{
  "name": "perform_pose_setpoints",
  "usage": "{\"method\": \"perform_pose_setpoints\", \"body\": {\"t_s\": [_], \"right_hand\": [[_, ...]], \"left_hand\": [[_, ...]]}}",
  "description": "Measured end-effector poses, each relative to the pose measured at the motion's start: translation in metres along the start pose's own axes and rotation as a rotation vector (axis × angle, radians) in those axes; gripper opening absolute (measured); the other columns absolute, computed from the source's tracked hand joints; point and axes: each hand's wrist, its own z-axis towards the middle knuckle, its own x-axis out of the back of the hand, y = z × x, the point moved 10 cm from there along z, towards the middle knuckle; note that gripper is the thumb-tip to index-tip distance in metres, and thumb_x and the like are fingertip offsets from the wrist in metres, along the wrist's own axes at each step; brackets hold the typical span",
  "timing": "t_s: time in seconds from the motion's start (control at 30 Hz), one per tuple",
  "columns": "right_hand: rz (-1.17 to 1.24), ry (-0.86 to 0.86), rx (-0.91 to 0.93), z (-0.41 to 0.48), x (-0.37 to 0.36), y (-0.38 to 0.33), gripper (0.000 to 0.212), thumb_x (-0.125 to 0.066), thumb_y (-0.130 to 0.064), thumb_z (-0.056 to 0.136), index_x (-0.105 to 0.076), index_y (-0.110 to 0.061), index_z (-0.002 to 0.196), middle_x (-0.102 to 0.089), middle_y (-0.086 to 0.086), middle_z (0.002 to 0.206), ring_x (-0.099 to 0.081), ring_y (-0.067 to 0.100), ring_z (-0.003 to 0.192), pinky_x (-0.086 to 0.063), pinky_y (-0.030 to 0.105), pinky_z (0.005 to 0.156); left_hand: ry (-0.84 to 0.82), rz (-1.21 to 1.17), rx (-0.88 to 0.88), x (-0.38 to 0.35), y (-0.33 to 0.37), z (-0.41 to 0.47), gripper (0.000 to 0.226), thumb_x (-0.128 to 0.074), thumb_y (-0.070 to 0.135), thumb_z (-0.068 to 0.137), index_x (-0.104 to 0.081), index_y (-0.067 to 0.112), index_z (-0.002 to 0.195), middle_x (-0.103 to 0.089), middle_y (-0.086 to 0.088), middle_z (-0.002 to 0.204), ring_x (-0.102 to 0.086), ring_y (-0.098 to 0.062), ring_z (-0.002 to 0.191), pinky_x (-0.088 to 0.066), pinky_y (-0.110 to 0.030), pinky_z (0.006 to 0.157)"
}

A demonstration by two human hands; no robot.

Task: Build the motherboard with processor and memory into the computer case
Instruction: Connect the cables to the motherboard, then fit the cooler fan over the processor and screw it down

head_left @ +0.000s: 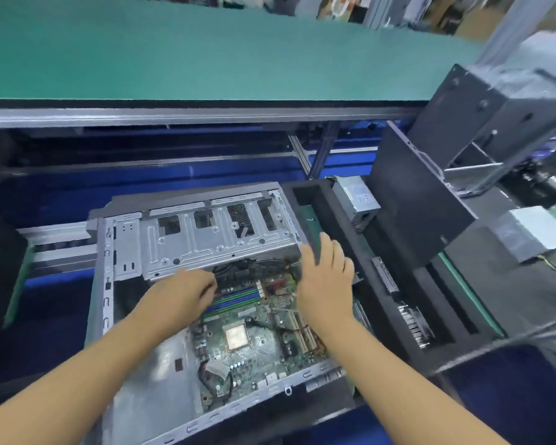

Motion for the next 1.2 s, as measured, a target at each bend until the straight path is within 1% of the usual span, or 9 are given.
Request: {"method": "perform_pose_setpoints", "body": {"t_s": [0.07, 0.13, 0.2, 0.37, 0.57, 0.8, 0.9, 1.03, 1.2], "right_hand": [[0.074, -0.18, -0.133, -0.003, -0.023, 0.023, 0.082, -0.053, -0.013, 0.097, -0.002, -0.025, 0.159, -0.029, 0.018, 0.158, -0.047, 0.037, 0.132, -0.043, 0.046, 0.1], [0.231, -0.239, -0.14, -0.006, -0.033, 0.023, 0.089, -0.05, -0.003, 0.096, 0.009, -0.024, 0.16, -0.055, 0.013, 0.13, -0.065, 0.031, 0.097, -0.051, 0.039, 0.072], [0.255, -0.217, -0.147, -0.005, -0.03, 0.023, 0.091, -0.049, 0.001, 0.096, 0.012, -0.022, 0.16, -0.061, 0.009, 0.116, -0.063, 0.028, 0.081, -0.046, 0.036, 0.061], [0.233, -0.179, -0.18, -0.006, -0.027, 0.021, 0.09, -0.054, 0.001, 0.094, 0.003, -0.02, 0.16, -0.063, 0.008, 0.105, -0.057, 0.027, 0.072, -0.04, 0.034, 0.059], [0.297, -0.17, -0.156, 0.004, -0.029, 0.014, 0.085, -0.051, -0.006, 0.098, 0.004, -0.019, 0.161, -0.063, 0.011, 0.111, -0.066, 0.03, 0.083, -0.048, 0.037, 0.061], [0.774, -0.163, -0.115, 0.01, -0.022, 0.049, 0.058, -0.042, -0.049, 0.103, -0.027, -0.023, 0.152, -0.052, 0.006, 0.14, -0.055, 0.028, 0.124, -0.049, 0.046, 0.093], [0.816, -0.133, -0.127, 0.016, -0.016, 0.099, 0.047, -0.046, -0.041, 0.102, -0.039, -0.02, 0.144, -0.056, 0.001, 0.129, -0.057, 0.023, 0.115, -0.049, 0.043, 0.093], [0.765, -0.319, -0.143, 0.018, -0.051, 0.173, 0.027, -0.046, -0.026, 0.1, -0.055, -0.022, 0.125, -0.066, 0.002, 0.113, -0.062, 0.023, 0.1, -0.052, 0.04, 0.091], [0.647, -0.409, -0.336, 0.015, -0.104, 0.288, 0.029, -0.039, -0.011, 0.099, -0.061, -0.022, 0.114, -0.066, 0.007, 0.118, -0.065, 0.027, 0.097, -0.054, 0.038, 0.088]], "left_hand": [[0.198, 0.09, -0.052, 0.01, 0.009, -0.015, 0.011, -0.059, 0.028, 0.091, -0.067, 0.026, 0.085, -0.061, 0.012, 0.078, -0.06, -0.012, 0.069, -0.052, -0.03, 0.058], [0.286, 0.008, 0.001, 0.015, 0.001, -0.022, 0.008, -0.063, 0.023, 0.088, -0.068, 0.022, 0.094, -0.065, 0.012, 0.085, -0.064, -0.012, 0.07, -0.051, -0.028, 0.057], [0.327, -0.048, 0.026, 0.017, -0.004, -0.022, 0.016, -0.062, 0.022, 0.088, -0.066, 0.022, 0.104, -0.067, 0.01, 0.093, -0.066, -0.014, 0.07, -0.05, -0.028, 0.056], [0.314, -0.001, -0.035, 0.017, -0.004, -0.014, 0.029, -0.045, 0.031, 0.089, -0.067, 0.023, 0.106, -0.065, 0.013, 0.091, -0.063, -0.012, 0.06, -0.049, -0.026, 0.046], [0.241, -0.114, 0.058, 0.019, -0.005, 0.004, 0.018, -0.057, 0.025, 0.092, -0.064, 0.024, 0.109, -0.063, 0.012, 0.101, -0.061, -0.01, 0.084, -0.052, -0.032, 0.071], [0.22, -0.244, -0.092, 0.034, 0.103, 0.063, 0.021, -0.048, 0.029, 0.097, -0.063, 0.029, 0.111, -0.062, 0.019, 0.098, -0.057, -0.004, 0.088, -0.048, -0.027, 0.076], [0.186, -0.305, -0.146, 0.026, 0.159, 0.094, 0.023, -0.046, 0.027, 0.098, -0.063, 0.027, 0.113, -0.064, 0.016, 0.106, -0.059, -0.007, 0.096, -0.049, -0.03, 0.084], [0.079, -0.29, -0.156, -0.002, 0.211, 0.129, 0.022, -0.047, 0.023, 0.095, -0.064, 0.029, 0.11, -0.064, 0.015, 0.107, -0.059, -0.007, 0.095, -0.048, -0.029, 0.085], [-0.137, -0.253, -0.078, -0.054, 0.247, 0.167, 0.025, -0.046, 0.016, 0.092, -0.066, 0.021, 0.106, -0.066, 0.005, 0.108, -0.059, -0.014, 0.099, -0.046, -0.028, 0.089]]}}
